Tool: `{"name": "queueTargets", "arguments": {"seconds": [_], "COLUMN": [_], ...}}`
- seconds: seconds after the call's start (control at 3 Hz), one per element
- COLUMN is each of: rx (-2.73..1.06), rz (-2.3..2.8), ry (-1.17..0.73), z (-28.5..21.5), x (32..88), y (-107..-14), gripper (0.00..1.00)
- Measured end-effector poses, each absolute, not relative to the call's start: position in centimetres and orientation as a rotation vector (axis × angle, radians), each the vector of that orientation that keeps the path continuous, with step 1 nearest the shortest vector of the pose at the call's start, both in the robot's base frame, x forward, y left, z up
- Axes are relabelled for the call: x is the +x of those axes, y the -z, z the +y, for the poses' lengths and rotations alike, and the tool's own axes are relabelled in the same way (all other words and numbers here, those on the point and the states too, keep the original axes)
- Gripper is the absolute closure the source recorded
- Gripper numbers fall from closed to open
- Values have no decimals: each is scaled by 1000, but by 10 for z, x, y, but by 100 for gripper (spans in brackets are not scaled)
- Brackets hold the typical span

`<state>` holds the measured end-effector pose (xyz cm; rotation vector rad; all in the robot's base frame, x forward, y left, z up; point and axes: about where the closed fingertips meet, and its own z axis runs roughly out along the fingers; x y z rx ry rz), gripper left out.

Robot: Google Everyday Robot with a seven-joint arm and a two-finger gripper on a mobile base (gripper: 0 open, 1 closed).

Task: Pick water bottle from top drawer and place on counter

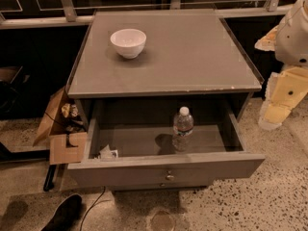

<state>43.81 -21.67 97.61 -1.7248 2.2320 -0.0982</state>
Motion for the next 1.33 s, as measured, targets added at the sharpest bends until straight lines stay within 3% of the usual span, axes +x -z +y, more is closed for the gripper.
{"name": "queueTargets", "arguments": {"seconds": [0.33, 0.67, 1.33], "rx": [-1725, -1725, -1634], "rz": [2232, 2232, 2187], "ry": [98, 98, 7], "z": [-217, -217, -217], "x": [438, 438, 450], "y": [-976, -976, -939], "gripper": [0, 17, 63]}}
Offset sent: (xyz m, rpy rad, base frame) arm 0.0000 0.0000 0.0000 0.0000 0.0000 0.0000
